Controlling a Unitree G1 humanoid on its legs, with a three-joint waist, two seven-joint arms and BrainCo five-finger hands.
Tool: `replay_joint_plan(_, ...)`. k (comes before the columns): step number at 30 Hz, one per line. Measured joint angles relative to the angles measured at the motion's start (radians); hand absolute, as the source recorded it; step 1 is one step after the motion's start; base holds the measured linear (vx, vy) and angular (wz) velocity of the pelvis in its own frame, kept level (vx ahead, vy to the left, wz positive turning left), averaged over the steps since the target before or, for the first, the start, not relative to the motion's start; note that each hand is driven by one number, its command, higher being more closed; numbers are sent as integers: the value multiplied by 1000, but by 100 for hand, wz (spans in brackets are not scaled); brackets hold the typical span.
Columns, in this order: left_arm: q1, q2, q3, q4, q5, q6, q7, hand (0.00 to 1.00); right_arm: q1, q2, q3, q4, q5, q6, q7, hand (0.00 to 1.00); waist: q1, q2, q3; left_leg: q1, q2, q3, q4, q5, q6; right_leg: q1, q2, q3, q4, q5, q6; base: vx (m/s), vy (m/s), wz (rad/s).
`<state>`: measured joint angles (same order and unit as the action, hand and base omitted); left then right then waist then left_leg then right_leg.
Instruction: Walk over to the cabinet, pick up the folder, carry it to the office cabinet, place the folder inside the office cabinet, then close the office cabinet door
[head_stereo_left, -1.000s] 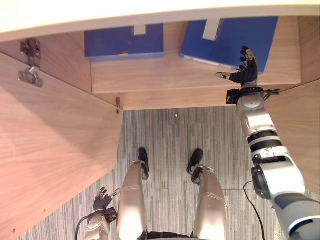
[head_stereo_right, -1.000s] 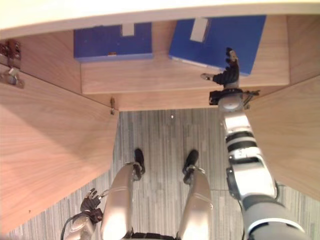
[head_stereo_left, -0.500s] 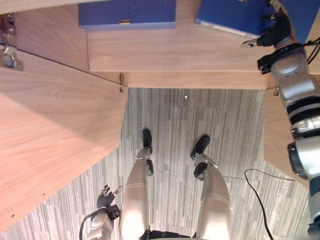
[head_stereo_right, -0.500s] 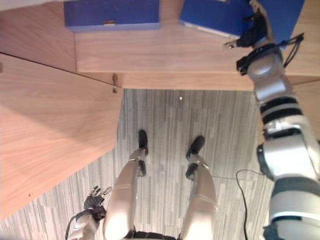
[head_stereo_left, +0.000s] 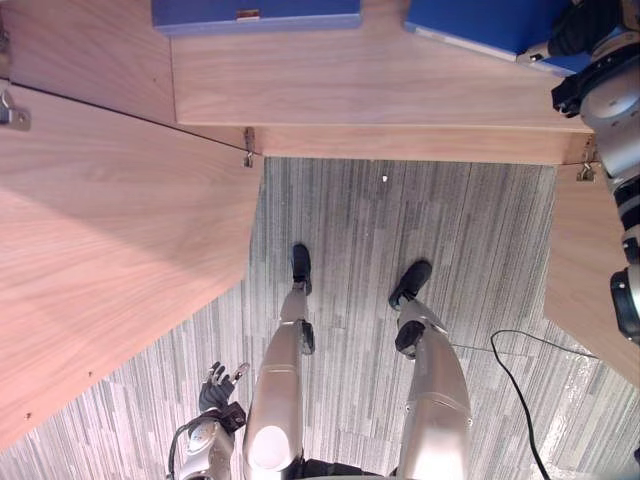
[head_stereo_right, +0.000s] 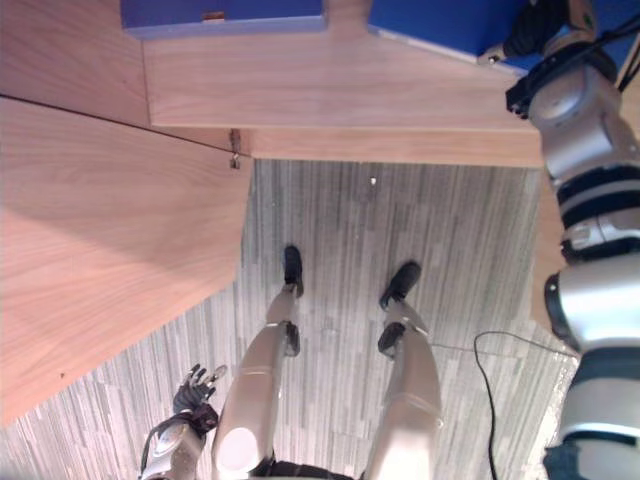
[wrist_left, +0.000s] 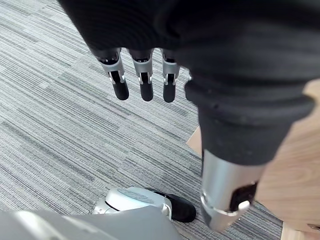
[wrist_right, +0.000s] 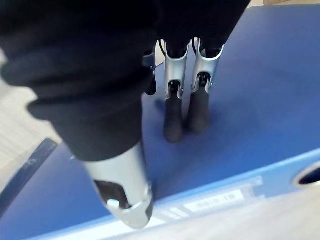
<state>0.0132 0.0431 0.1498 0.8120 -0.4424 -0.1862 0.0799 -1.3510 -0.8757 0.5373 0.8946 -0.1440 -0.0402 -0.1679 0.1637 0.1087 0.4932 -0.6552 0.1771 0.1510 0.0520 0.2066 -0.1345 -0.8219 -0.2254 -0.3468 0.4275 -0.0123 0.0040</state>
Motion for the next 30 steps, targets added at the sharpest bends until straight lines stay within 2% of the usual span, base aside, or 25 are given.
replay_joint_plan(5,0,1,-5,-2,0,0,-7,0,82,38,-7,3,-59,9,12,0,-11,-1,-9,68,-1,5,-45,16,-2,54,8,0,-20,1,-1,61,-16,-5)
replay_joint_plan(8,0,-1,-8,-4,1,0,-12,0,133,86,-55,-10,-152,28,-12,0,-14,-2,-16,99,3,13,-57,19,-3,78,17,4,-29,2,-2,49,-29,-10)
replay_joint_plan(10,0,-2,-10,-6,7,0,-11,0,193,131,-108,-92,-286,71,-69,0,-17,-2,-20,109,4,28,-57,18,-4,78,25,20,-35,10,-2,54,-27,-19)
replay_joint_plan(13,0,-1,-10,-6,10,0,-7,0,257,183,-133,-196,-423,109,-118,0,-33,-3,-20,117,8,53,-36,4,-4,80,34,45,-41,21,0,43,-22,-24)
replay_joint_plan(16,0,3,-10,-1,13,-3,0,0,316,236,-167,-258,-511,133,-160,0,-42,-4,-20,116,25,65,23,-29,-4,107,55,59,-70,40,-3,20,-31,-26)
replay_joint_plan(20,0,19,-16,13,15,-8,5,0,347,265,-205,-275,-545,143,-191,0,-46,-14,-25,114,40,73,45,-39,-8,113,80,80,-98,51,2,-7,-27,-18)
replay_joint_plan(30,-1,50,-53,84,10,-9,13,0,368,304,-243,-276,-544,158,-238,0,-42,-15,-25,114,50,73,38,-34,-9,123,105,83,-137,86,-11,36,-7,-4)
